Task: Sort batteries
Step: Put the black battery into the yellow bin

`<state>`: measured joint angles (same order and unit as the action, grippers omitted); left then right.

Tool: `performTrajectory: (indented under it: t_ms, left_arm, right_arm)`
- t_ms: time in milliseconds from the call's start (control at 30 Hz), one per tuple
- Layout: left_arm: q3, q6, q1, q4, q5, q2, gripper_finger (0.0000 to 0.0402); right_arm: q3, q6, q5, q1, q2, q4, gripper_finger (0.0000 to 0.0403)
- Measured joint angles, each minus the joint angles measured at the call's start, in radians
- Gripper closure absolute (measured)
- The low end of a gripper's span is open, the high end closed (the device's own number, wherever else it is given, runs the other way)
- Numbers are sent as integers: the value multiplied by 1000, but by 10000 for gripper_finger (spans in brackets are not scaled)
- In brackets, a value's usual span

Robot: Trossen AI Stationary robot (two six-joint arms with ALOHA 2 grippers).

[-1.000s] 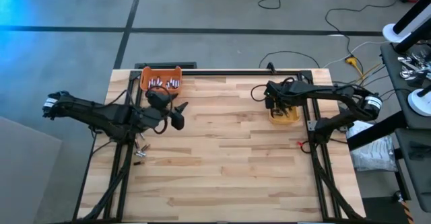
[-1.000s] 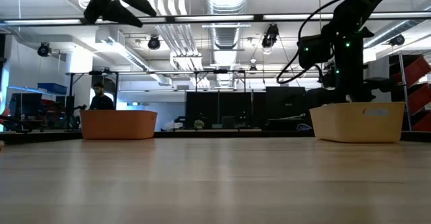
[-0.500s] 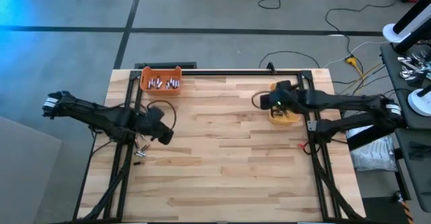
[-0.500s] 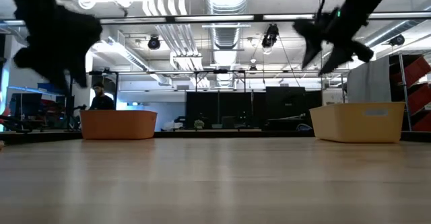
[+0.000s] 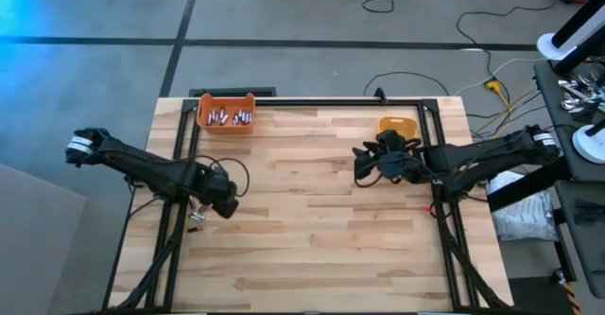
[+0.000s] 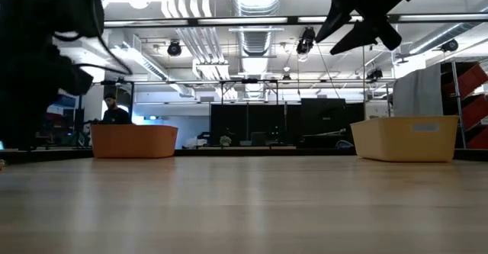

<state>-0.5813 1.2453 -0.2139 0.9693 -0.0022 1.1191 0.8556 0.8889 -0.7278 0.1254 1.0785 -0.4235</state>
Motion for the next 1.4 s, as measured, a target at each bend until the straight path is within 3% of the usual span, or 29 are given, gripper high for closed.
performTrajectory:
  t_ms: [267, 533, 767, 900, 1067, 1200, 1267, 1400]
  left_arm:
    - [29, -20, -1, 6, 44, 116, 182]
    - [36, -69, 0, -16, 123, 247, 237]
    - [-2, -145, -1, -51, 139, 315, 316]
    - [-48, -169, -4, -74, 68, 327, 376]
    - [-106, -210, -3, -294, -100, 304, 380]
    - [-149, -392, -10, -673, -239, 264, 380]
    - [-156, -507, -7, -900, -261, 251, 380]
    - [-156, -685, 10, -1369, -206, 245, 378]
  right_arm:
    - [25, -26, 29, 4, 67, 0, 202]
    - [36, -62, 56, 3, 83, 2, 205]
    - [35, -78, 82, 3, 70, -7, 216]
    - [72, -153, 111, 4, 65, -12, 224]
    - [176, -275, 229, 3, 62, -8, 237]
    - [263, -366, 400, 3, 62, -6, 255]
    - [296, -388, 439, 4, 62, -8, 266]
    - [336, -443, 440, 24, 62, 0, 280]
